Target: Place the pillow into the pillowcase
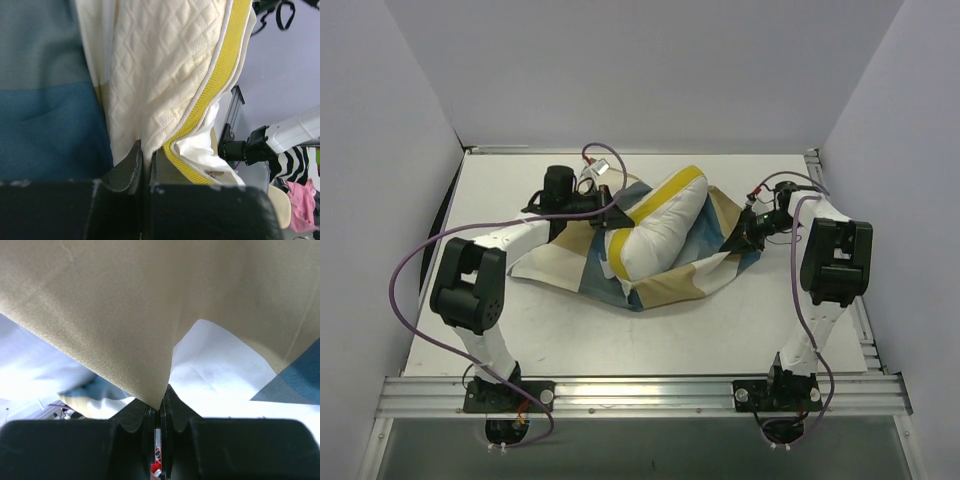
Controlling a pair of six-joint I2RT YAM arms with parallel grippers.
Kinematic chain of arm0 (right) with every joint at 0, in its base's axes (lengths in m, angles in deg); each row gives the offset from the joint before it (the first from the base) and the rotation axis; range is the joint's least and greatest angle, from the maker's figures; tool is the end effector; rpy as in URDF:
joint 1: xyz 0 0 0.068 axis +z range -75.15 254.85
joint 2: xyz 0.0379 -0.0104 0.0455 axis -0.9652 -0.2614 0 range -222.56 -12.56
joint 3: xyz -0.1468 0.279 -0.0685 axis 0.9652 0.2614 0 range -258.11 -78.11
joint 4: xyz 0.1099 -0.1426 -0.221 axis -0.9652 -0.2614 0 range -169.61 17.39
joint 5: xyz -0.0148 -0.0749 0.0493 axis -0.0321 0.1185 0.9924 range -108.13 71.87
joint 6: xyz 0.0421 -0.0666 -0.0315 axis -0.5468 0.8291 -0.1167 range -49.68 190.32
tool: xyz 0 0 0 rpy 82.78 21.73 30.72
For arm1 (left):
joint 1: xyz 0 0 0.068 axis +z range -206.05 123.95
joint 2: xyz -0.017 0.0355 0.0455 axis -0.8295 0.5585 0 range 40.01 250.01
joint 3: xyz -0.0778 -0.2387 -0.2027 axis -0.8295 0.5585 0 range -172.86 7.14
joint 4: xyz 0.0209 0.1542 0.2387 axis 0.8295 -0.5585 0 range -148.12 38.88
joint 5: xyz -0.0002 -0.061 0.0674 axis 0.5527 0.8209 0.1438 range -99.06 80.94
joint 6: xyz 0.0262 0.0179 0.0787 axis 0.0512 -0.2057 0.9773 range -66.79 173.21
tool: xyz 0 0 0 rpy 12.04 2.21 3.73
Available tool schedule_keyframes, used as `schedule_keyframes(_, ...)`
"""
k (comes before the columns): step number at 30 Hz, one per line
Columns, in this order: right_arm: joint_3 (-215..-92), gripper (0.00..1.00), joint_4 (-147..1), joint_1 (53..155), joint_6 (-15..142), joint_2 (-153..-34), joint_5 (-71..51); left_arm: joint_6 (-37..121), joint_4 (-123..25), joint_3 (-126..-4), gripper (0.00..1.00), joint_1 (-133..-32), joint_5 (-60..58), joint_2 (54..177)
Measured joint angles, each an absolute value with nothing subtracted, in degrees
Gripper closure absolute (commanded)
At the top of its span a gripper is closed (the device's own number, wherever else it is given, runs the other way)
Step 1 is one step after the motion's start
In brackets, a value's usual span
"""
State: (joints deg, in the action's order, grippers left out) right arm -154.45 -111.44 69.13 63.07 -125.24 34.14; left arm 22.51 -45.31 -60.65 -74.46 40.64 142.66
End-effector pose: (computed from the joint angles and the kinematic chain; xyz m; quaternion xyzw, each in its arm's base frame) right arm 0.4290 0.0164 0.1770 0.0441 0.8910 0.4383 0.1100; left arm 0.4105 -0.1966 0.2567 0.1282 0.8004 -0.5206 0.2681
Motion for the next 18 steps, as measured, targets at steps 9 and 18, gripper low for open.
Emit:
schedule_keyframes(9,-163.7,1.00,-113.7,68.0,64.3,-132.6,39.6,16.9,-35.5,-55.0,1.00,-81.1,40.2,146.3)
schedule_keyframes(18,-164.7,0.75,-117.4,66.3,67.2,-134.4,34.3,16.6,-41.1,-57.1,1.00,-77.4,34.8,152.7)
